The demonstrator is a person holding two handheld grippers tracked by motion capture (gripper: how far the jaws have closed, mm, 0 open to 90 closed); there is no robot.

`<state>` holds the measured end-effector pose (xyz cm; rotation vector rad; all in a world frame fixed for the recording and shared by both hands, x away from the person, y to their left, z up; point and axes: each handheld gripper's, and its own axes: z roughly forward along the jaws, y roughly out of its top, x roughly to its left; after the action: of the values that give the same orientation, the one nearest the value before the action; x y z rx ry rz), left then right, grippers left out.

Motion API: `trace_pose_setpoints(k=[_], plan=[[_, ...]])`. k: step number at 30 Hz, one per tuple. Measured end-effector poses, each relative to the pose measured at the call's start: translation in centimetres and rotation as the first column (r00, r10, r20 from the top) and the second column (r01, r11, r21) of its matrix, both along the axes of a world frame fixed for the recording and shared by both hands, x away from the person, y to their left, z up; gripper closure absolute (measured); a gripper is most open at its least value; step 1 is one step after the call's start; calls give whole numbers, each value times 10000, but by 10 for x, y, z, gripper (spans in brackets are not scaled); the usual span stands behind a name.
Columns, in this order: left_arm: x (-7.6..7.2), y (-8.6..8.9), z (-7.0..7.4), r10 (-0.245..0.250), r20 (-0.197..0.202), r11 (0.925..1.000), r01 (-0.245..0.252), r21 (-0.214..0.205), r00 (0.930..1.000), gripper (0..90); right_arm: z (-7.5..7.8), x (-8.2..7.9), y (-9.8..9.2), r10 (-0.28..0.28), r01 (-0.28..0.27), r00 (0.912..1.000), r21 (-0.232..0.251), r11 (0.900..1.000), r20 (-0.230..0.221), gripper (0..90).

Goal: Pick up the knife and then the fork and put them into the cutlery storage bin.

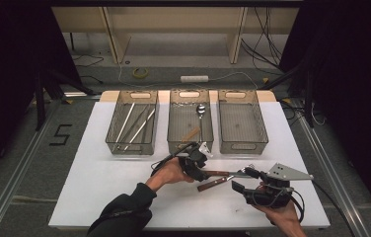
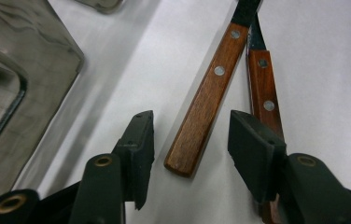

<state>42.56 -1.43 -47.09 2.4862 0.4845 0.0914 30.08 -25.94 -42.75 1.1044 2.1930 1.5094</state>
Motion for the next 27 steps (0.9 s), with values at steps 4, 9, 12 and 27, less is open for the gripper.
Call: trace_pose_setpoints(k=[4, 9, 12, 27], plan=[[1, -1, -1, -37, -53, 10000, 36, -15, 10000, 539, 0, 0, 0, -10, 10, 10000, 12, 10000, 1, 278], [-1, -3, -2, -165, 135, 9997, 162, 209, 9998, 586, 0, 0, 0, 0, 0, 10000, 11, 10000, 3, 279], [-3, -4, -2, -318, 277, 9991, 311, 283, 9991, 626, 0, 0, 0, 10, -10, 10000, 3, 10000, 26, 279], [-9, -6, -1, -1318, 840, 9902, 1273, 569, 9877, 739, 0, 0, 0, -8, 8, 10000, 11, 10000, 3, 279]])
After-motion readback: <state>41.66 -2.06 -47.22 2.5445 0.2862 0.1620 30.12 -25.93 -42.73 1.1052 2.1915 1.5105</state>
